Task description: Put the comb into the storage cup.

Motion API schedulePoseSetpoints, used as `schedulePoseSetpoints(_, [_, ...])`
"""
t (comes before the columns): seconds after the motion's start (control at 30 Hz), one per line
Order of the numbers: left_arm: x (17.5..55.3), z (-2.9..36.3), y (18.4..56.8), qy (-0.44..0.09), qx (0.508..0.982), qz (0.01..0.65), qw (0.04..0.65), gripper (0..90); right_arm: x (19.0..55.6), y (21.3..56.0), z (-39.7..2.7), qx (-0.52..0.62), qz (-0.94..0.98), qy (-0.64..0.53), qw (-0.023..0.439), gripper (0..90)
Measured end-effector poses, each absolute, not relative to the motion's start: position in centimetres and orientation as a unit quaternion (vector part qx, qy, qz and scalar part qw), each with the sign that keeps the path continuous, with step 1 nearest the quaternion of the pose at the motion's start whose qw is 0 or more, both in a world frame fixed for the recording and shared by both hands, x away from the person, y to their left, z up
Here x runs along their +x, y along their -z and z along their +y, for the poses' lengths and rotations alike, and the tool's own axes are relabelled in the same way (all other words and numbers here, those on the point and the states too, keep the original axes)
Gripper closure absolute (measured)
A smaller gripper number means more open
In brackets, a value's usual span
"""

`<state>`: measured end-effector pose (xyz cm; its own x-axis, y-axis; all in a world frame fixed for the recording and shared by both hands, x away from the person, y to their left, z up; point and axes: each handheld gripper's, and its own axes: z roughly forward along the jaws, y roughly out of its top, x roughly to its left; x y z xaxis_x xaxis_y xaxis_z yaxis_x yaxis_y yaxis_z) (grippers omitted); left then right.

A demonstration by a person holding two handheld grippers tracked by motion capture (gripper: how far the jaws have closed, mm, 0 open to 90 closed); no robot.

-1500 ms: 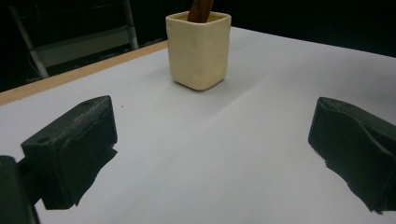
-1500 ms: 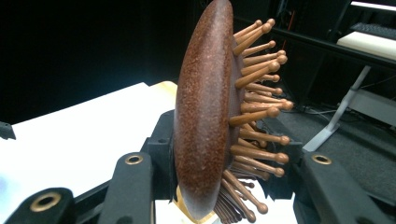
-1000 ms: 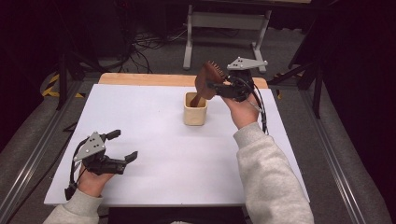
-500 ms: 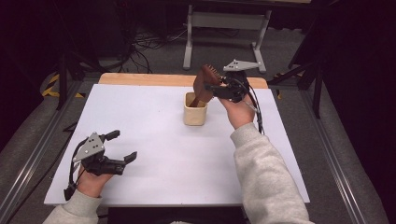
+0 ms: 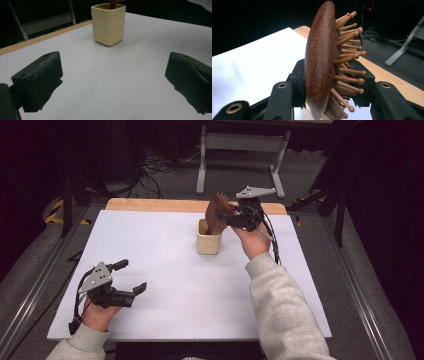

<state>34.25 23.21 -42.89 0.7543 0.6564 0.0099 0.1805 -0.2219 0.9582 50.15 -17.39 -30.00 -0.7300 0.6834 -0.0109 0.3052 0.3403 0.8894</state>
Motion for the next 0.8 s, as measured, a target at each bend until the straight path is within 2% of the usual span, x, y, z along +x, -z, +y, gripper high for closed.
schedulePoseSetpoints(0.5, [34.29,23.18,42.92,-0.213,0.753,0.277,0.558,2.2,50.42,30.61,-17.06,0.312,0.799,-0.479,0.186,51.3])
schedulePoseSetpoints(0.6, [34.3,23.09,42.96,-0.211,0.752,0.277,0.56,2.2,50.58,30.64,-17.3,0.315,0.793,-0.492,0.173,44.0])
schedulePoseSetpoints(0.67, [34.31,23.07,42.96,-0.211,0.752,0.277,0.56,2.2,50.66,30.58,-17.59,0.32,0.78,-0.512,0.164,34.7])
schedulePoseSetpoints(0.8, [34.34,23.08,42.96,-0.21,0.751,0.277,0.561,2.2,50.45,30.39,-17.56,0.311,0.779,-0.507,0.2,19.9])
